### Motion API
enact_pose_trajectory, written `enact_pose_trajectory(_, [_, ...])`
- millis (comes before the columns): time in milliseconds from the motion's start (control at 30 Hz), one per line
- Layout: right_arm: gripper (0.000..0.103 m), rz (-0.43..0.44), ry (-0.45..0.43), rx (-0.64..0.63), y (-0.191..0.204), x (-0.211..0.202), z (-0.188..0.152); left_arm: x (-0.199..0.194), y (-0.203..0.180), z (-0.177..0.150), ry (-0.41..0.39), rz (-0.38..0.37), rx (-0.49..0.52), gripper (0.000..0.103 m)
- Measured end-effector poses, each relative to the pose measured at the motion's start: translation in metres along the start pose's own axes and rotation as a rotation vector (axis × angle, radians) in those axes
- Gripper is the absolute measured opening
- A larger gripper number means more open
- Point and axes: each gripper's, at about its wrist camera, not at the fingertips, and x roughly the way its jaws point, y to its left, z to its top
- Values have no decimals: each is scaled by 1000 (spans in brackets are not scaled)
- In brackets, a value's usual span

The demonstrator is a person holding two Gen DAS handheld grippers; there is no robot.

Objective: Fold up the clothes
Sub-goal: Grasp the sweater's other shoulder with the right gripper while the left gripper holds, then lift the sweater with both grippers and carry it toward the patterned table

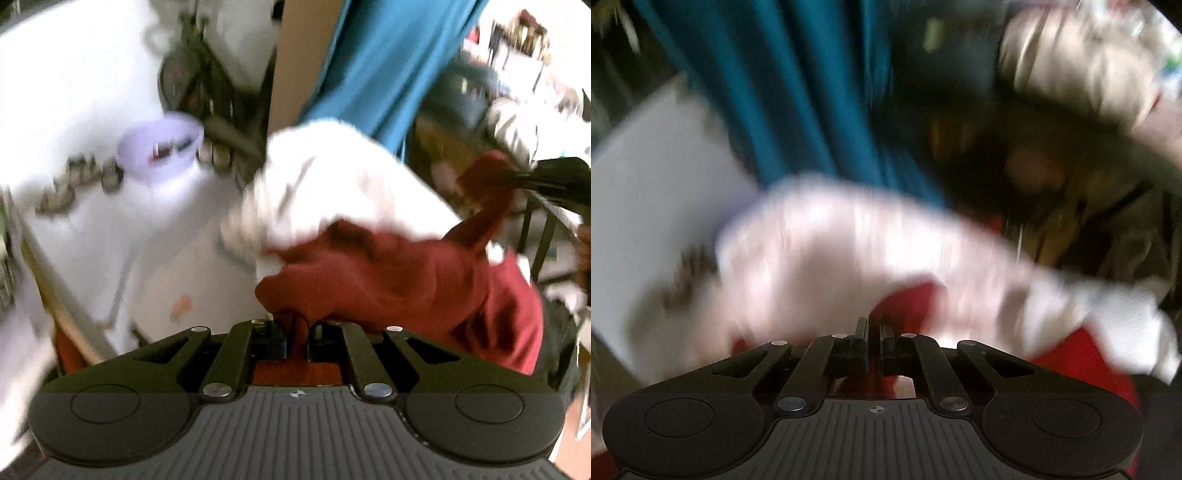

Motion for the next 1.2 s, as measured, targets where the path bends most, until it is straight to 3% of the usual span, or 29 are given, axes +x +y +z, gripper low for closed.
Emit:
enact_pose_trajectory(100, [4, -8, -236, 77, -14, -77, 44, -24, -3, 36, -126, -2, 23, 9])
enact_pose_trajectory(167, [4, -35, -317, 90, -26, -123, 52, -37, -6, 54, -192, -19, 46, 9])
enact_pose_trajectory(300, [5, -93, -466, 109, -50, -212, 65, -40, -25, 53, -194, -86, 158, 9])
enact_pose_trajectory(400, [5, -160, -380, 103, -68, -235, 40, -23, -40, 29, -107, -121, 244, 9])
enact_pose_trajectory(567, [5, -251, -67, 150, -91, -190, -46, 28, -39, -30, 144, -133, 224, 9])
enact_pose_trajectory(633, [6, -258, 94, 177, -94, -160, -85, 40, -31, -45, 212, -113, 199, 9])
enact_pose_trajectory(700, [15, -273, 209, 181, -87, -135, -112, 44, -19, -52, 237, -94, 167, 9])
enact_pose_trajectory(800, [35, -250, 209, 115, -62, -116, -121, 47, -4, -56, 251, -65, 119, 9])
enact_pose_trajectory(867, [44, -204, 183, 19, -42, -91, -108, 47, 3, -53, 245, -51, 101, 9])
enact_pose_trajectory(967, [74, -133, 154, -130, -12, -52, -88, 47, 6, -53, 232, -27, 92, 9])
enact_pose_trajectory(1033, [82, -104, 141, -245, 6, -12, -78, 49, 4, -54, 223, -7, 90, 9])
enact_pose_trajectory(1067, [91, -95, 136, -298, 12, 9, -72, 50, 4, -53, 218, 0, 80, 9])
enact_pose_trajectory(1200, [98, -97, 210, -523, 37, 99, -60, 59, 5, -50, 211, 33, 57, 9])
